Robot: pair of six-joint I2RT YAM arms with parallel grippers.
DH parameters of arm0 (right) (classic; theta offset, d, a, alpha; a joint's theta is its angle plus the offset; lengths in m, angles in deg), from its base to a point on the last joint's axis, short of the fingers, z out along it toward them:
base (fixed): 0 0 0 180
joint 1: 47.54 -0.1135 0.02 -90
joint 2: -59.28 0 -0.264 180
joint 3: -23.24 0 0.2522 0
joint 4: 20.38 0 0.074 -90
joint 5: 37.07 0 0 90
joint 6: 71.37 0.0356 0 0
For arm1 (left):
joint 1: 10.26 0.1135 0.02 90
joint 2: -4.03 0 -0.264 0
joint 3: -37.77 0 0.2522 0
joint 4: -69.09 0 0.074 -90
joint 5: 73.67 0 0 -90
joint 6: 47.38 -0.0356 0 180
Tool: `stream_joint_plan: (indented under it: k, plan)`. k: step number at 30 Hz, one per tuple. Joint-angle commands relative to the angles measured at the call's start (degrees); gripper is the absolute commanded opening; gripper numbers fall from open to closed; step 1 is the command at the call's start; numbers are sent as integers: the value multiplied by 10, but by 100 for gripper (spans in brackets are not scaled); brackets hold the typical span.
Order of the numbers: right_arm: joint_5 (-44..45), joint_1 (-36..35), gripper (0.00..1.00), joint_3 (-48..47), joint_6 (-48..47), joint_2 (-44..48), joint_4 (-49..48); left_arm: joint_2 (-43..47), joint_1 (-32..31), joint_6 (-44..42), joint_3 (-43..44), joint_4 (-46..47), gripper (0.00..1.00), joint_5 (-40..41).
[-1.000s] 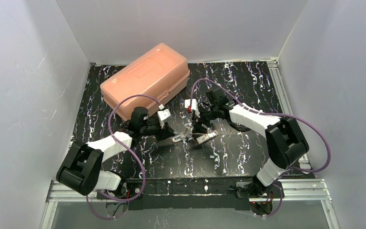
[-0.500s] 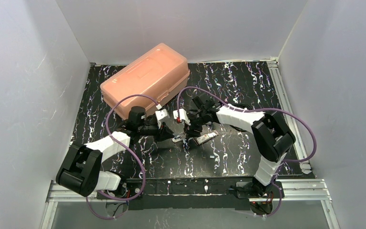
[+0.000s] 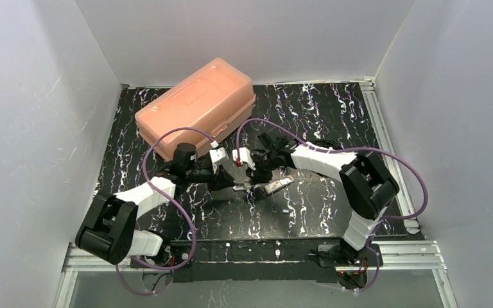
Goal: Load the staples into the stapler
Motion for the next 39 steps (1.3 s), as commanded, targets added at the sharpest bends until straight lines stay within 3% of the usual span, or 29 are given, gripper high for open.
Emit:
stream_joint_plan:
  k: [1,10,18,21,29,35,39]
  plan:
    - [3,-9,22,39,60,57,-20,5,3,-25,4,-10,0,-25]
    - [14,-26,19,113,142,126,-62,-16,0,-57,23,-9,0,-56]
    - [26,-30,27,151,160,141,-83,-28,-8,-97,28,-9,0,-79]
    - [28,-31,34,156,160,144,-83,-30,-11,-106,28,-9,0,-83]
    - [32,-31,64,149,141,162,-64,-33,-33,-143,25,-15,0,-87]
    - [28,-22,71,133,105,199,-23,-28,-71,-156,17,-17,0,-54]
    - [1,23,71,138,103,227,-29,-29,-99,-172,10,-17,0,-30]
